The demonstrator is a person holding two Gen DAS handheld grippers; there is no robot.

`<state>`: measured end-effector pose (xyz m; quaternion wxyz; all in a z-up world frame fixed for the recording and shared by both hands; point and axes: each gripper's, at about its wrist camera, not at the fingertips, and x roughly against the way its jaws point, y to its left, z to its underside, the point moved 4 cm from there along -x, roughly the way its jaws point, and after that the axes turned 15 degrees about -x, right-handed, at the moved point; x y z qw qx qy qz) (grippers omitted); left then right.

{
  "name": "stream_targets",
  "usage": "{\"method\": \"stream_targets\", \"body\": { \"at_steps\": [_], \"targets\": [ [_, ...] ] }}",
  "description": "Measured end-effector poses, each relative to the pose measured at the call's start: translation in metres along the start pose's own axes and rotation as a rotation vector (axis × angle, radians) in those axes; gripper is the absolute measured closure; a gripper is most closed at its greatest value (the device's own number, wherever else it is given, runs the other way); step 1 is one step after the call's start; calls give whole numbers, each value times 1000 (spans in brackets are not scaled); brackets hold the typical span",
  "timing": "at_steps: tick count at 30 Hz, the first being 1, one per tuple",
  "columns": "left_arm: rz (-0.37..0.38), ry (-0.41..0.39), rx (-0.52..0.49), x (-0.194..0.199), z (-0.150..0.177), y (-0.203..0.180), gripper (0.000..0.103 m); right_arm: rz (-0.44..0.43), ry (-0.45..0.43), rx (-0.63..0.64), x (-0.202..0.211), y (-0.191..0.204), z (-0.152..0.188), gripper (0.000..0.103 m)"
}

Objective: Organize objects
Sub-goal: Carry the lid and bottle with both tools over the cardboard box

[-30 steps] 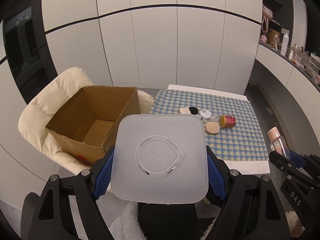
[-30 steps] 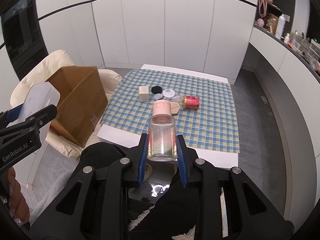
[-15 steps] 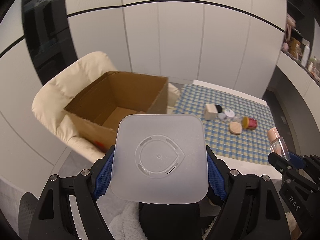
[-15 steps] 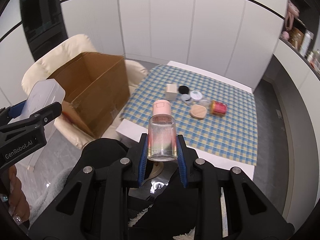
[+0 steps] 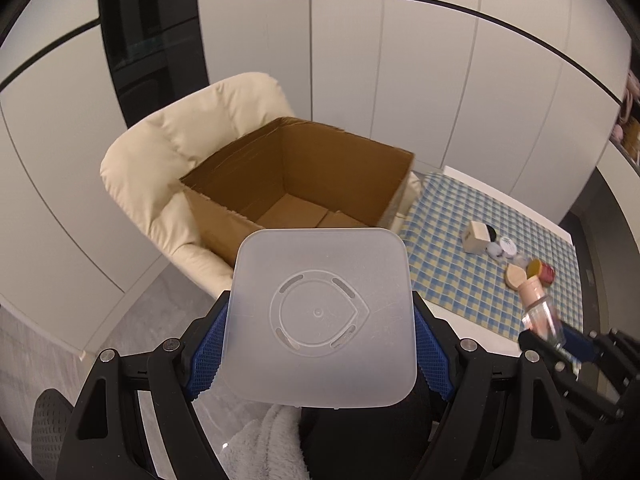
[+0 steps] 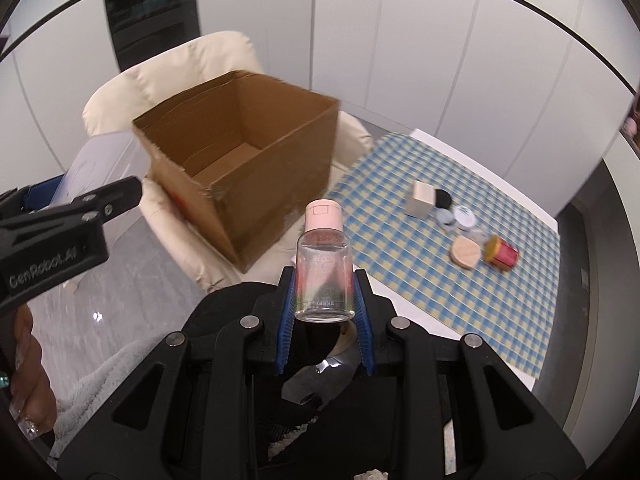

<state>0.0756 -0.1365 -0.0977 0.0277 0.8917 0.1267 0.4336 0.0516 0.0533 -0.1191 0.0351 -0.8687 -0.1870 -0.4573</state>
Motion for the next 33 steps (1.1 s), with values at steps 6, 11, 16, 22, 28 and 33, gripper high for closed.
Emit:
{"method": "stream_targets", "body": {
  "at_steps": [6,11,16,22,28,33],
  "targets": [
    [-8,3,23,-7,-5,8,21,-20,27,27,-15,15,-2,75],
    [12,14,49,-16,-13,11,21,-32,42,17,-23,14,-9,75],
    [-2,-1,54,-23,-27,15,21,-65,59,-11,-35,14,-22,75],
    [-50,-31,59,-34,-52,24,21,-71,34,-14,-48,21,-51,75],
    [-84,-39,74,-53,-78,38,21,-61,3,19,-66,38,-87,75],
    [-84,-7,93,-76,-91,49,21,-61,-17,53,-86,57,-114,75]
  ]
}}
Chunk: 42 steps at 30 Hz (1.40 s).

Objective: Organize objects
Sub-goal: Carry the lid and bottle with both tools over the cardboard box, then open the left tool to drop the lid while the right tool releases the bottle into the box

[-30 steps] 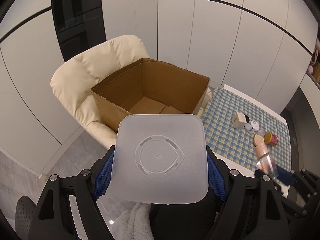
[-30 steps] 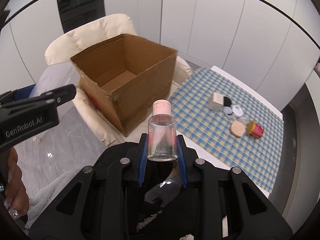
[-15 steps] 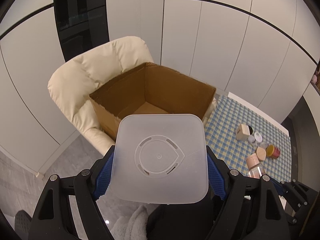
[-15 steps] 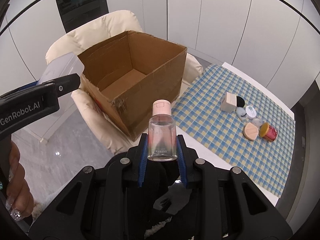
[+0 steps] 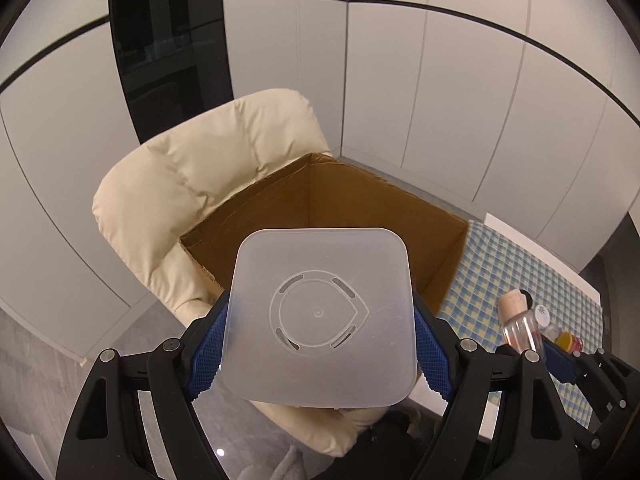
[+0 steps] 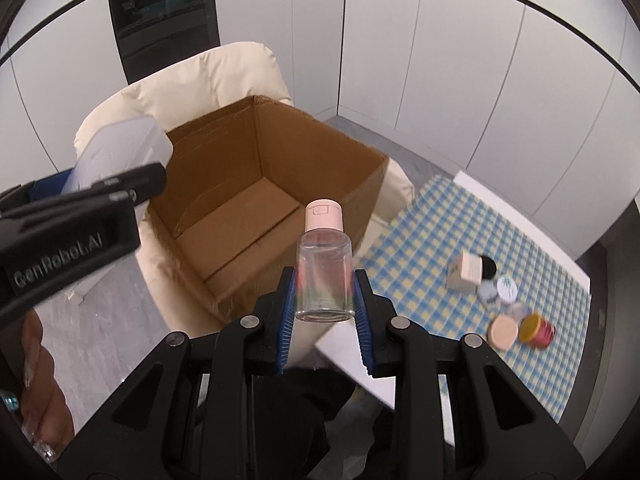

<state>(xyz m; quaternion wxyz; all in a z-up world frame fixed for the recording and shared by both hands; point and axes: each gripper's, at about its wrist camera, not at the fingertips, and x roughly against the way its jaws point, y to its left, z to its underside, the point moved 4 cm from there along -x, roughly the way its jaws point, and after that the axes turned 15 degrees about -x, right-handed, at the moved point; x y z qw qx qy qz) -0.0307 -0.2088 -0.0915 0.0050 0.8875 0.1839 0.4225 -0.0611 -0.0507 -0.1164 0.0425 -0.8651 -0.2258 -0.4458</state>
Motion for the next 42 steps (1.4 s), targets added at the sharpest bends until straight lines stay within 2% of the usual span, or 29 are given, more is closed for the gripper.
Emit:
{"method": "stream_targets", "body": {
  "at_steps": [12,24,37,40,41,42],
  "targets": [
    [-67,50,36,-54,-27,20,21,-17,16,63,-66,39,-46,75],
    [-59,118,61,-107,-24,31,21,-11,130,75,-135,52,-43,75],
    [-46,123,50,-114,-21,31,21,-2,154,75,-148,48,-38,75],
    [-36,103,43,-109,-22,29,21,-17,139,56,-145,47,-39,74],
    [-20,83,40,-107,-22,28,20,-26,124,38,-142,45,-41,74],
    [13,53,32,-102,-23,26,19,-28,111,10,-139,41,-43,59]
  ]
}}
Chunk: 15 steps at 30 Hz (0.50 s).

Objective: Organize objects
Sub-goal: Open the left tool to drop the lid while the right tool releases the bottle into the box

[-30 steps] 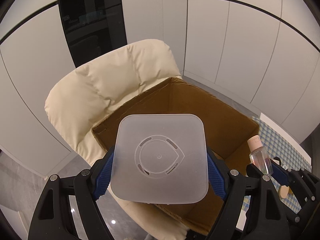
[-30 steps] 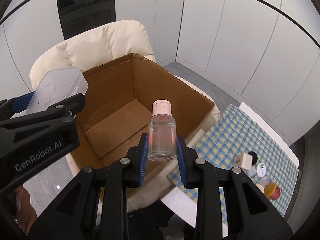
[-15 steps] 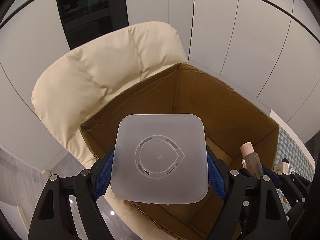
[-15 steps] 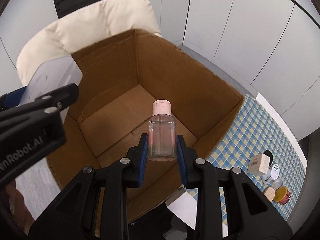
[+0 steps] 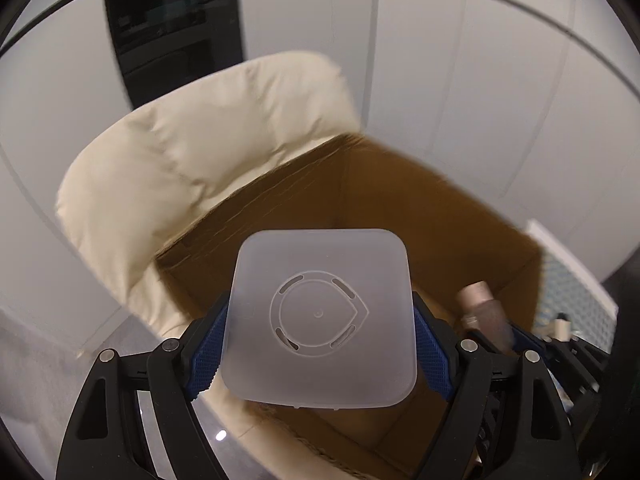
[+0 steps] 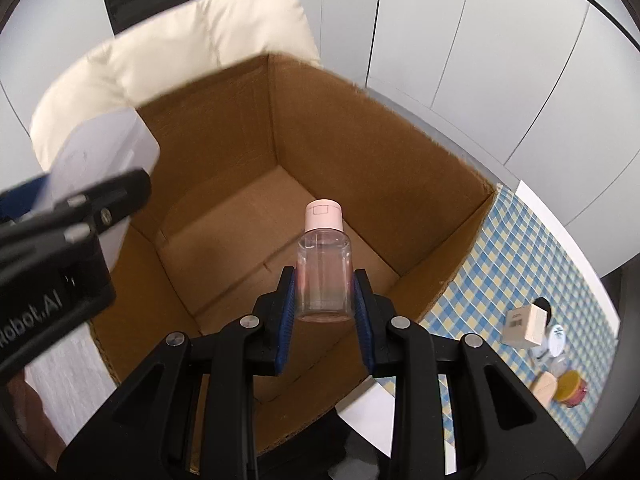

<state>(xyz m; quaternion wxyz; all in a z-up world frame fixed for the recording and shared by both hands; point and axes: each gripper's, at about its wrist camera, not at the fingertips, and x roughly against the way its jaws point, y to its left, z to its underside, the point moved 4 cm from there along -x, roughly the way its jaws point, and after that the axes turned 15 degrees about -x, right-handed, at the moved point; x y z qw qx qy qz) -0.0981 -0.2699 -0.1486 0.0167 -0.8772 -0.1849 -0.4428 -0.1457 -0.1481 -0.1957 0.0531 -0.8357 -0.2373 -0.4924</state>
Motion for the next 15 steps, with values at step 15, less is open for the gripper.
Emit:
{"method": "stream_targets", "body": {
  "at_steps": [15],
  "targets": [
    [-24,23,-19,6,2,-2,1,7,-45,-56,17,-16,-6,0]
  ]
}}
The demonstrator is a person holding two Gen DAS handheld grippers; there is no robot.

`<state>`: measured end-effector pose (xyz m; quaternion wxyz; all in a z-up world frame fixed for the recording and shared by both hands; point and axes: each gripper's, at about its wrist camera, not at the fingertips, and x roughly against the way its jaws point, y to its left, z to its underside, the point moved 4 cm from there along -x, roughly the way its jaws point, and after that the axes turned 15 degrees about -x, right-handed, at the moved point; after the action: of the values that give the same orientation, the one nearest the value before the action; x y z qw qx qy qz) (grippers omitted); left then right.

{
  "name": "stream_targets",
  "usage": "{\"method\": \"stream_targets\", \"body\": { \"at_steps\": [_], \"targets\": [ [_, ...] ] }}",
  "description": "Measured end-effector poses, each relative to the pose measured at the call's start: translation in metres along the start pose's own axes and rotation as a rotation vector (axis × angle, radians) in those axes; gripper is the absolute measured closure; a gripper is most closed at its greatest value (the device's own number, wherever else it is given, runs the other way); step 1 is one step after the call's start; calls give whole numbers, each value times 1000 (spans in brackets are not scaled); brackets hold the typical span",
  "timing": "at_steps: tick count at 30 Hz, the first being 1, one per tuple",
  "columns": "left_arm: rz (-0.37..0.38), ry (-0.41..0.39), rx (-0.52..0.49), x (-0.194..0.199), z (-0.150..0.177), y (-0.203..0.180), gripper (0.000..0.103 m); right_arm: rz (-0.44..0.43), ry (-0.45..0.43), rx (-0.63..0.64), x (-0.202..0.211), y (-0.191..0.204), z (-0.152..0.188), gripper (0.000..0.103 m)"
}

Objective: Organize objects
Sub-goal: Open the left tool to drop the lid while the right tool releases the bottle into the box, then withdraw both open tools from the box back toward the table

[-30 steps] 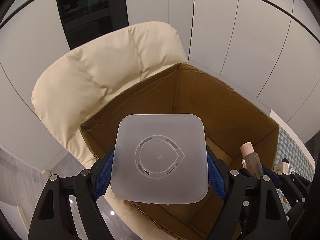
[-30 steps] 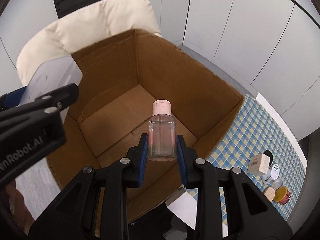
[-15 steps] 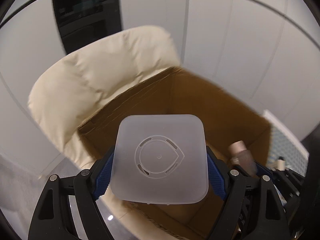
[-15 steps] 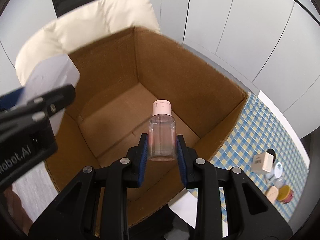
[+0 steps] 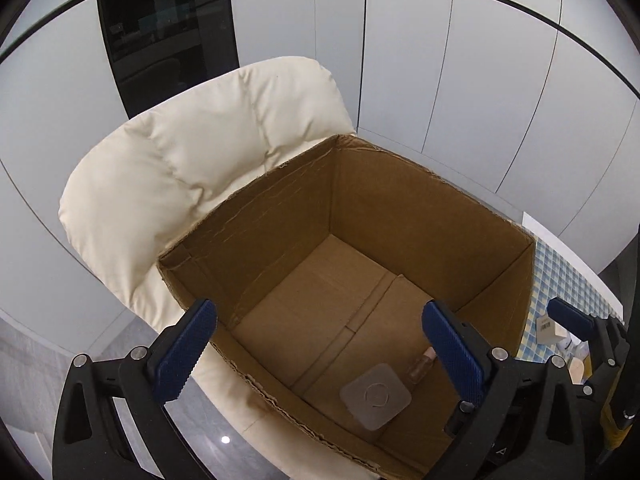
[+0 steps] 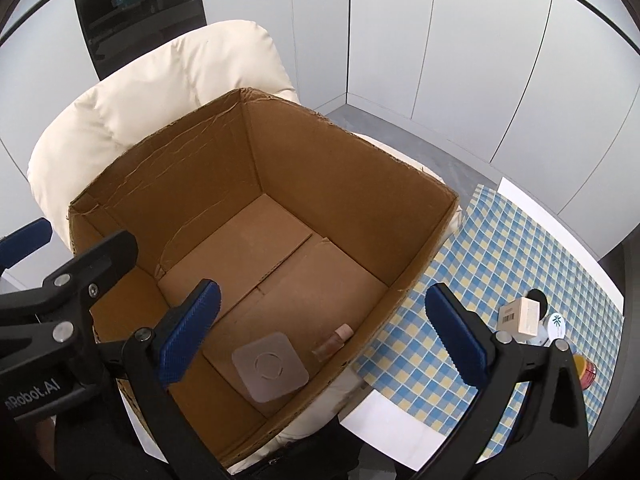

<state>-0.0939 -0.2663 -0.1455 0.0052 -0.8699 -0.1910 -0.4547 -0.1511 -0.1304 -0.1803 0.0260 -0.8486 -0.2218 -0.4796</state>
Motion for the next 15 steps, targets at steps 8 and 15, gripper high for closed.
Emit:
{"method": "stream_targets", "body": {
  "at_steps": [8,15],
  "targets": [
    [-9,-3,9,2,1,4,1,3,0,12,2,2,0,0],
    [-10,-1,11,4,1,6,1,9,-16,13,7,3,-2,0]
  ]
}}
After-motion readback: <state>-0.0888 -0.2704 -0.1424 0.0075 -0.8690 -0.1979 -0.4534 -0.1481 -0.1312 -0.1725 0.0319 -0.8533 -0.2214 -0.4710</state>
